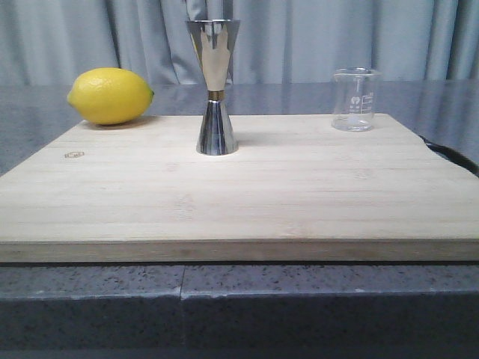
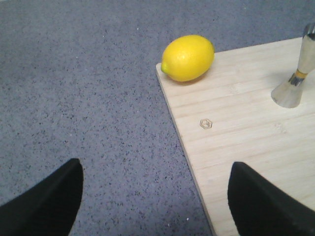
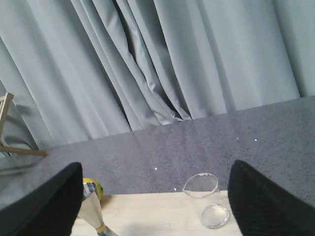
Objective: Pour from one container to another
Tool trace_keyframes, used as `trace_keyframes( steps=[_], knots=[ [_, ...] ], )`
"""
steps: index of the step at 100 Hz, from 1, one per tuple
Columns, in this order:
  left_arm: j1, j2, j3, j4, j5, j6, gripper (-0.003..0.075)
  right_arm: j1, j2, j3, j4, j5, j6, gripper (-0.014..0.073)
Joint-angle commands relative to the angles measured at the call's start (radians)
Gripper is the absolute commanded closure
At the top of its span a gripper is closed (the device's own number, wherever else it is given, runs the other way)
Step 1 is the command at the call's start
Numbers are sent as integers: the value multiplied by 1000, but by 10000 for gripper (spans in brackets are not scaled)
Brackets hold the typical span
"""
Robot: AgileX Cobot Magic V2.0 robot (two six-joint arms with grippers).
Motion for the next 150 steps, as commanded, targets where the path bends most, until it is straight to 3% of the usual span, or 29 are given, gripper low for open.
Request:
trace_keyframes(
  steps=[1, 26, 33, 59, 78, 85, 150],
  knots=[
    [3, -44, 19, 4, -86, -18, 191, 0, -45, -10, 9, 44, 41, 53],
    [3, -82, 45, 4, -119, -18, 269, 0, -143, 12, 14, 155, 96, 53],
    [3, -82, 45, 4, -132, -18, 310, 0, -145, 12, 14, 163, 96, 91],
    [3, -82, 45, 4, -156, -18, 534, 0, -145, 12, 14, 161, 96, 497],
    [3, -82, 45, 4, -156, -18, 696, 0, -145, 12, 14, 161, 96, 652],
    [3, -82, 45, 4, -156, -18, 741, 0, -145, 12, 14, 163, 96, 660],
    [3, -103, 69, 4, -200, -18, 739, 0, -143, 12, 14, 170, 96, 660]
  ],
)
